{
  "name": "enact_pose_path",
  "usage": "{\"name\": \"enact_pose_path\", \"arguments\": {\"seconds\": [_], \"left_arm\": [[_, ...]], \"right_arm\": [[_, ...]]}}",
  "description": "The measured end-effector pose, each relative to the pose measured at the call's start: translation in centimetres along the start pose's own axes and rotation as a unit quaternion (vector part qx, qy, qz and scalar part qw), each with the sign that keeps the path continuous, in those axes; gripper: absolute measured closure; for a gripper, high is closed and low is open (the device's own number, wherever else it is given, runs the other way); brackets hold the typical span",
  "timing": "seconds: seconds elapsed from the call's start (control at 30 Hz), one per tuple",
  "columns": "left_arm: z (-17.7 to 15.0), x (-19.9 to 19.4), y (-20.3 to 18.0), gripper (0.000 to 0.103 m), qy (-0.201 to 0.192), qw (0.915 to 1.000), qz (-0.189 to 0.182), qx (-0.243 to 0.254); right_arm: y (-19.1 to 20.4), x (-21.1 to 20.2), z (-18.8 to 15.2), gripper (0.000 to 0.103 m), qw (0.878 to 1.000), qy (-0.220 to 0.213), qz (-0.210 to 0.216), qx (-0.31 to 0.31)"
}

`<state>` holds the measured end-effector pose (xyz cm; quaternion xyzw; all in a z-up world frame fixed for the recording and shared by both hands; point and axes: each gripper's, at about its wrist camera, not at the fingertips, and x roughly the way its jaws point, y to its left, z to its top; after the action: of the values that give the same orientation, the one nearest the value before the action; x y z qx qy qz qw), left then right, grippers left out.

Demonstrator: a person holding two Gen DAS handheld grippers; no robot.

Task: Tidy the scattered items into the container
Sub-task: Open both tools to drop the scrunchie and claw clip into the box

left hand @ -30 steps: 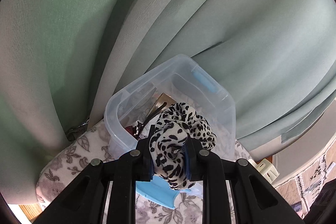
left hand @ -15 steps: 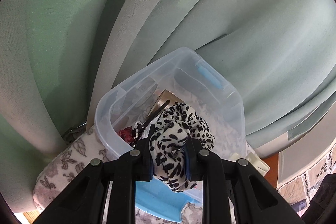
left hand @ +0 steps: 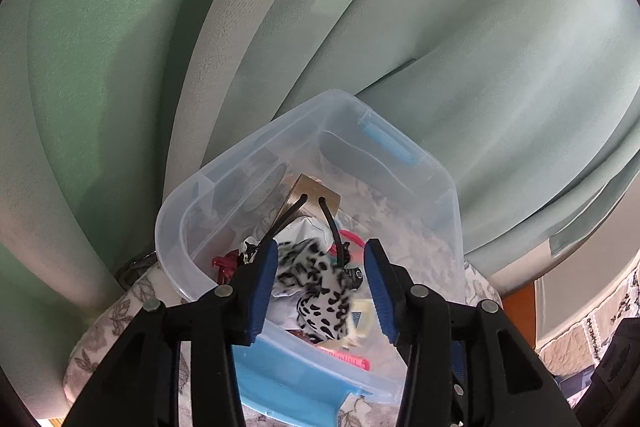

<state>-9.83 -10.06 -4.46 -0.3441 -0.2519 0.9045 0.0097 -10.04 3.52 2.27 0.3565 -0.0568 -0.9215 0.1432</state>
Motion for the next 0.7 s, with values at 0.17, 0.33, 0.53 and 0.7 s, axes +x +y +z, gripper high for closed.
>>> {"name": "enact_pose_path", "arguments": {"seconds": [0.17,0.33,0.53,0.7], "left_arm": [[0.0,0.1,-0.3,0.049,0.003,0.9999,-0.007,0.007],[-0.1,0.4,-1.2,0.043,0.014,0.999,0.002,0.042],[0.0,0.0,-1.5,0.036,0.023,0.999,0.0,0.038],[-0.1,-1.1,-2.0,0.033,0.034,0.9985,0.009,0.041]], "right_arm": [[-0.1,0.1,0.0,0.067,1.0,0.002,0.001,0.0],[0.5,-0.1,-0.1,0.067,1.0,0.008,-0.008,-0.015],[0.4,-1.1,-0.2,0.067,1.0,0.011,-0.002,-0.009],[0.4,-2.5,-0.6,0.054,1.0,0.012,-0.005,-0.011]]}}
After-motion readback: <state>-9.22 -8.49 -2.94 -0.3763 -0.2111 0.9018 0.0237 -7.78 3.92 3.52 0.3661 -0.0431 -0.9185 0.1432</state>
